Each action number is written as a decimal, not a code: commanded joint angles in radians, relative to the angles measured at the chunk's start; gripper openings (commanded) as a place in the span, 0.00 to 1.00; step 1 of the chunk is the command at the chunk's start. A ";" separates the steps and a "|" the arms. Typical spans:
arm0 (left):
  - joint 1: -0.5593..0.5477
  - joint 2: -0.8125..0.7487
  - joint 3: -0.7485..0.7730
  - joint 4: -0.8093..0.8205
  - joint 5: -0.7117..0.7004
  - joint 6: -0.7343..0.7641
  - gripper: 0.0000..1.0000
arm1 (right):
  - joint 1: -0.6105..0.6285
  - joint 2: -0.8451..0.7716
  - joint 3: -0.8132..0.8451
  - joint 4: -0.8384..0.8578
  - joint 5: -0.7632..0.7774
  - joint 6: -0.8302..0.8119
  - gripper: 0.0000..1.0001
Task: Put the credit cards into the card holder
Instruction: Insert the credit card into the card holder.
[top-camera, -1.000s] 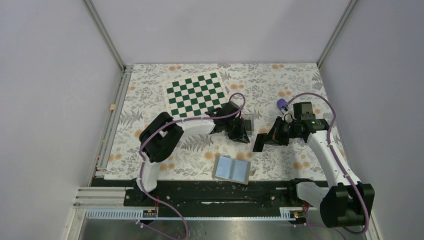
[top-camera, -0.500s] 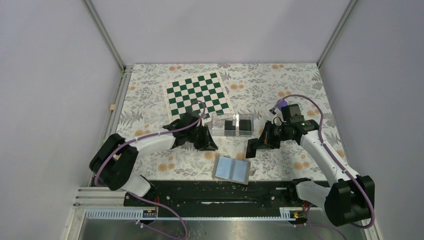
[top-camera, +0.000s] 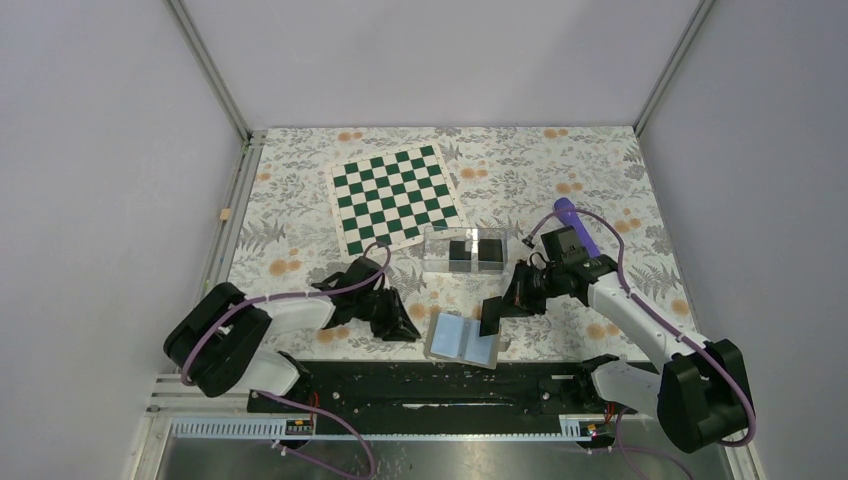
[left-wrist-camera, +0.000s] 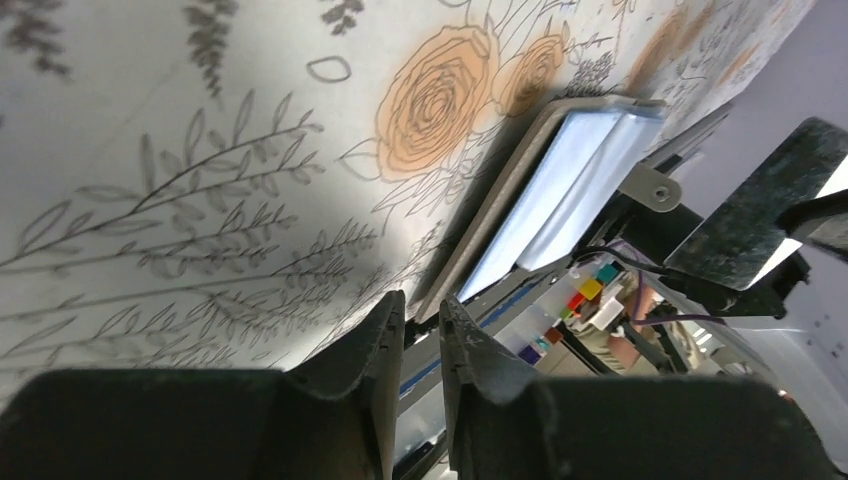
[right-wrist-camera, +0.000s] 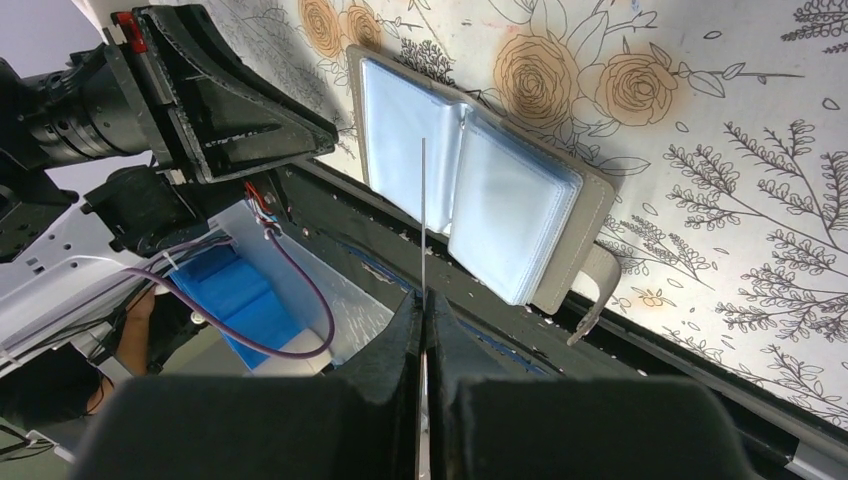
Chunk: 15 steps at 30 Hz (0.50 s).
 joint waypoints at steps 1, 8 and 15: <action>-0.028 0.059 -0.001 0.163 0.062 -0.095 0.20 | 0.009 -0.030 -0.011 0.022 0.015 0.012 0.00; -0.134 0.196 -0.008 0.428 0.070 -0.296 0.20 | 0.009 -0.035 -0.012 0.003 0.029 -0.008 0.00; -0.193 0.318 -0.041 0.784 0.028 -0.524 0.19 | 0.009 -0.037 -0.032 0.004 0.063 -0.031 0.00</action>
